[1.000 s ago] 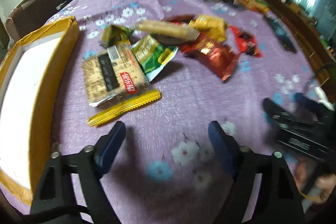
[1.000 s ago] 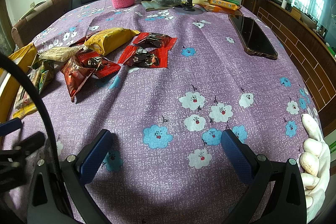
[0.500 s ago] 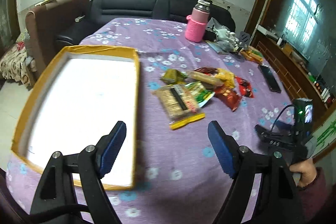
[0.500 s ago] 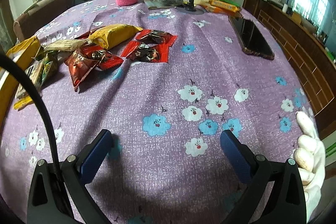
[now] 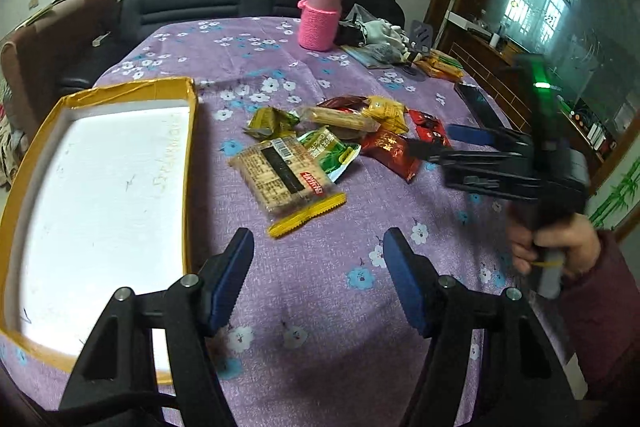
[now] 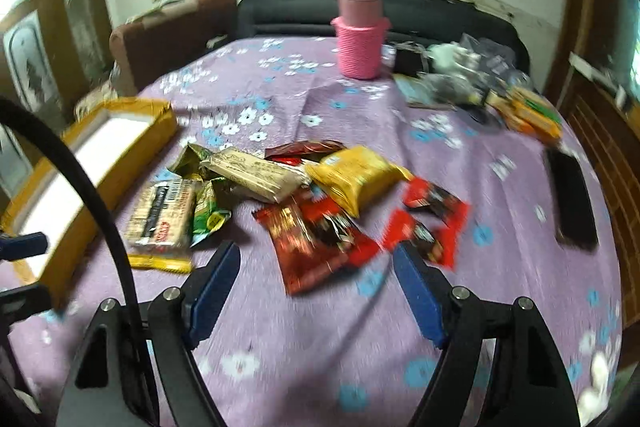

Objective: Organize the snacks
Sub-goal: 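Grasp the brown candy packet with the right gripper while the left grasps the cracker pack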

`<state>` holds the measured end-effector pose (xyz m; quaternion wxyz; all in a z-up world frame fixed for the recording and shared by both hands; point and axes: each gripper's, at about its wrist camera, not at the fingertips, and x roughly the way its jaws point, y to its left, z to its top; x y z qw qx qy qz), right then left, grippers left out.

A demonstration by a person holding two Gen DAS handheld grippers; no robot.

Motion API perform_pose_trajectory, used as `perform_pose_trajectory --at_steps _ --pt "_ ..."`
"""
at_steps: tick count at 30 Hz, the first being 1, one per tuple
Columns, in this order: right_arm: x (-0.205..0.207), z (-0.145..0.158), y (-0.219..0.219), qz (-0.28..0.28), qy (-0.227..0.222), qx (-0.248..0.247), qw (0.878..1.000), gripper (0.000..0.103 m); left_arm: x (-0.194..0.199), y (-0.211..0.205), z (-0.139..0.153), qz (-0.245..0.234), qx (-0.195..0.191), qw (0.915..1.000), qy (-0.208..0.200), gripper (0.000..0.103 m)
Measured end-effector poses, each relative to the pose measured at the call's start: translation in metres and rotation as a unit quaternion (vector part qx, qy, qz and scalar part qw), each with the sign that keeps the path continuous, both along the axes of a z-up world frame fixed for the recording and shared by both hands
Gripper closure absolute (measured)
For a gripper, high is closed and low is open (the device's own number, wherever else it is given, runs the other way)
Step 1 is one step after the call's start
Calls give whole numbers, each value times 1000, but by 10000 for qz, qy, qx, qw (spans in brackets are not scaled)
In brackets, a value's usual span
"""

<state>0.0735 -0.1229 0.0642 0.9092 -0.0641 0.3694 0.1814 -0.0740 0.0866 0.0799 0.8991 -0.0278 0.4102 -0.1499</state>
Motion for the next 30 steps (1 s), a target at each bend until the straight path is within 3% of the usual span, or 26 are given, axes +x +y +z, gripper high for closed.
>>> perform_pose_trajectory --at_steps 2,4,6,11,18,21,23,27,30 --pt "9 -11 16 183 82 -81 9998 31 4 1 3 -25 68 10000 -6 35" --pt "15 -21 28 338 190 -172 9991 45 11 2 6 -16 166 9999 3 35" --pt "19 -29 31 341 274 -290 9986 76 19 1 6 -35 223 9997 45 35" --pt "11 -27 13 120 417 308 9986 77 48 -9 -1 -52 251 9993 280 35" --pt "-33 -11 -18 -100 146 983 9950 77 111 -23 -16 72 459 9964 714 35" --pt "-37 -11 -29 -145 110 1273 9917 77 134 -30 -35 293 853 9906 1024 35" --pt "-37 -13 -36 -173 112 1385 9902 77 140 -32 -47 470 1140 9850 1203 34" --pt "-34 -15 -39 -128 198 1539 9878 77 136 -35 -50 580 1277 9837 1127 26" --pt "-35 -16 -37 -74 213 1514 9882 77 129 -44 -55 537 1584 9805 1031 23"
